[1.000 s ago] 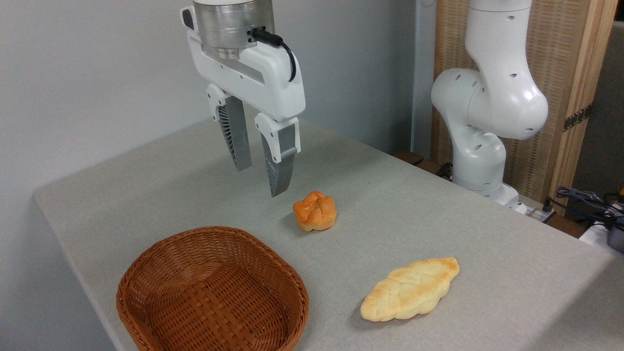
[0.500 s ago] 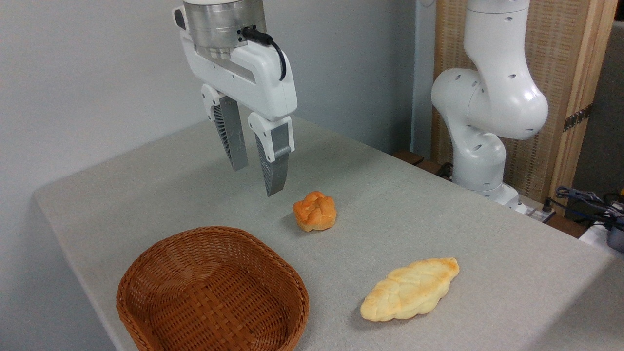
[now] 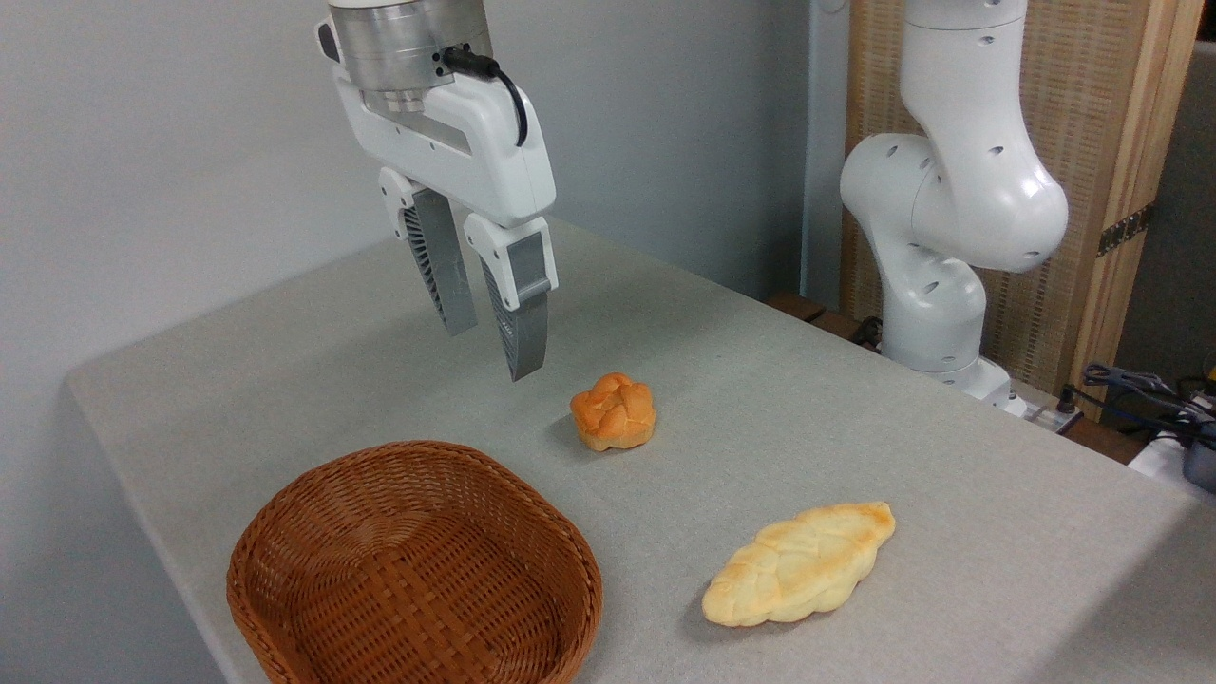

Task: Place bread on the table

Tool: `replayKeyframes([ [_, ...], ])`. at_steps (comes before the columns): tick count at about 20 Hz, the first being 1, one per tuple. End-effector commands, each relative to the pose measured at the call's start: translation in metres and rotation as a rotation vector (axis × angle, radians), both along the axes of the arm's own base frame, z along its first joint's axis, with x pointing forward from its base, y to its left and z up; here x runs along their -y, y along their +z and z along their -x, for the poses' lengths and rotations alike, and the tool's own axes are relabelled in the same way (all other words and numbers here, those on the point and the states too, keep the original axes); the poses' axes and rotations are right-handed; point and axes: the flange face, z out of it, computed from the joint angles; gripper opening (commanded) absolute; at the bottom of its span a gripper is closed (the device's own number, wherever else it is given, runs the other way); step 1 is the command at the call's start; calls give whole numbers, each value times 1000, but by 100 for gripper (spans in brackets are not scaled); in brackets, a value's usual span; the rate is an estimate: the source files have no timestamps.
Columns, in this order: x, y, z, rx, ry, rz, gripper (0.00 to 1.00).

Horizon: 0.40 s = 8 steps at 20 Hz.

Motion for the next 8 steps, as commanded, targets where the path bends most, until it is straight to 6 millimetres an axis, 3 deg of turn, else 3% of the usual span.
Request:
replayKeyframes([
  [1,-6,7,2,-10,17,-8,100],
  [8,-5,8,2,-7,19,-2,100],
])
